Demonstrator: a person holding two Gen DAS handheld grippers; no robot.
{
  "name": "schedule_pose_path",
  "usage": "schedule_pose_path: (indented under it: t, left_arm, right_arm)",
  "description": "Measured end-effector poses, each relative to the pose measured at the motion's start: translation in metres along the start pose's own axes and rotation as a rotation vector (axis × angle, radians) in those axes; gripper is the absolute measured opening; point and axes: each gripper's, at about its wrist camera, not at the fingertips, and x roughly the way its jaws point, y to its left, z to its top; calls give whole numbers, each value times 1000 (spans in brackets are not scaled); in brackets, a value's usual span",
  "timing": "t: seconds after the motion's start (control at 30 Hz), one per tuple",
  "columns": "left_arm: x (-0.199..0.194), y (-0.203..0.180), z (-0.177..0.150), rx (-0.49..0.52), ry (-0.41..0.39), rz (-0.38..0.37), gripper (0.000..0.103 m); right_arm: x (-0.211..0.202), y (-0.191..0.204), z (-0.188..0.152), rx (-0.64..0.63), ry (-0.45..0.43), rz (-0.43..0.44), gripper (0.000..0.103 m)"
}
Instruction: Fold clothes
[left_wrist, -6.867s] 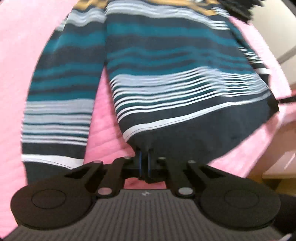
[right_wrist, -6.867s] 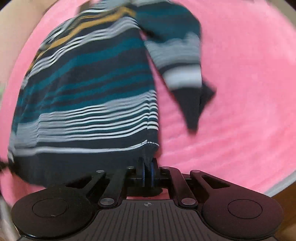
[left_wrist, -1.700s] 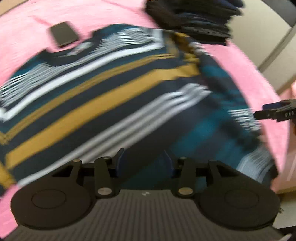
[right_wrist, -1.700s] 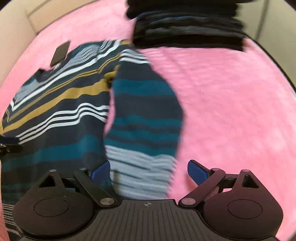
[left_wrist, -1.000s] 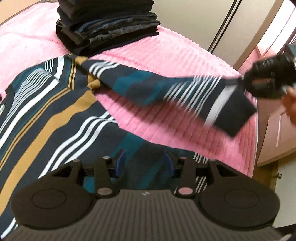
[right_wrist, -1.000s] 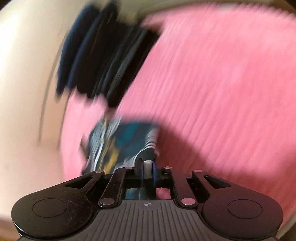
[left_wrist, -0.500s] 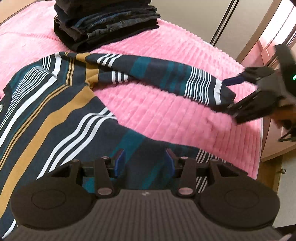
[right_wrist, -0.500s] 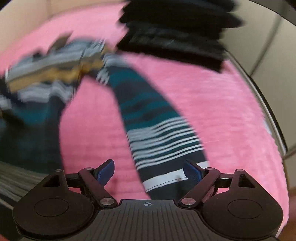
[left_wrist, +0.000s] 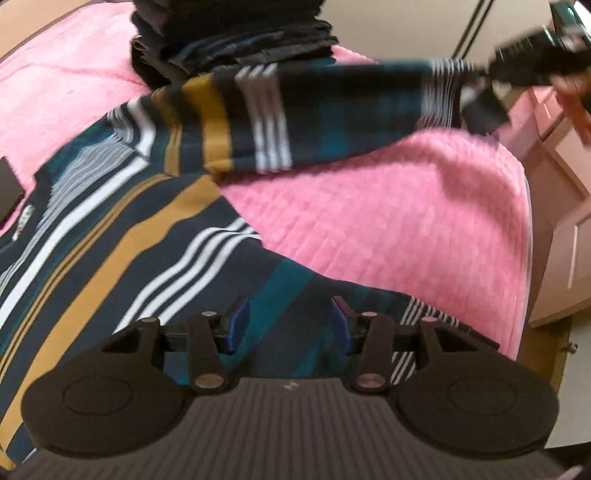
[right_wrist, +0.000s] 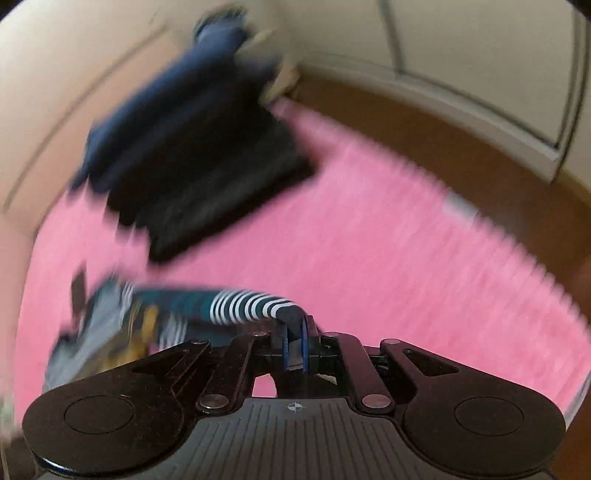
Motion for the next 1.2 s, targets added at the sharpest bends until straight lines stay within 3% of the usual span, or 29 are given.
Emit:
schedule_pose_path:
  t: [0.03, 0.07, 0.1, 0.13, 0.2, 0.3, 0.47, 0.6, 0.7, 0.8, 0.83, 0.87, 0.93, 1.1, 1.13, 1.2]
  left_arm:
    - [-2, 2, -1, -11, -2, 11, 42]
    - [-5, 5, -4, -25, -1, 24, 42]
    - [-8, 8, -8, -41, 1, 38, 42]
    - [-13, 11, -13, -60, 2, 53, 42]
    - [-22, 17, -27, -101, 6, 85, 43]
    - [-39, 34, -63, -197, 29, 152, 43]
    - [-74, 60, -146, -381, 101, 254, 45]
    - [-104, 76, -216, -516, 151, 314, 49]
    - [-117, 88, -270, -617, 189, 300, 58]
    - [-121, 91, -317, -706, 207, 243, 58]
    - [-122, 91, -330, -723, 201, 216, 58]
    - [-122, 90, -341, -730, 190, 187, 58]
    - [-122, 87, -356, -733, 170, 140, 58]
    - [-116, 83, -377, -762, 131, 52, 55]
    - [-115, 83, -379, -771, 123, 49, 49]
    - [-116, 85, -383, -798, 102, 32, 21]
  right_arm:
    - [5, -2, 14, -25, -49, -42, 20]
    - [10, -2, 27, -59, -94, -94, 56]
    - [16, 3, 32, -125, -125, -179, 71]
    - [22, 10, 34, -182, -148, -233, 77]
    - [30, 19, 30, -215, -140, -190, 77]
    - [39, 37, -2, -219, -60, -86, 78]
    - [49, 65, -105, -296, 197, 155, 78]
    - [44, 80, -195, -400, 409, 247, 77]
    - [36, 86, -248, -509, 519, 250, 77]
    - [26, 88, -276, -523, 551, 234, 77]
    - [22, 89, -280, -509, 549, 232, 71]
    - [18, 89, -284, -493, 546, 229, 48]
    - [12, 89, -286, -460, 532, 205, 29]
    - [17, 89, -286, -445, 534, 146, 29]
    - [18, 91, -285, -446, 536, 142, 29]
    - [22, 93, -285, -451, 543, 134, 29]
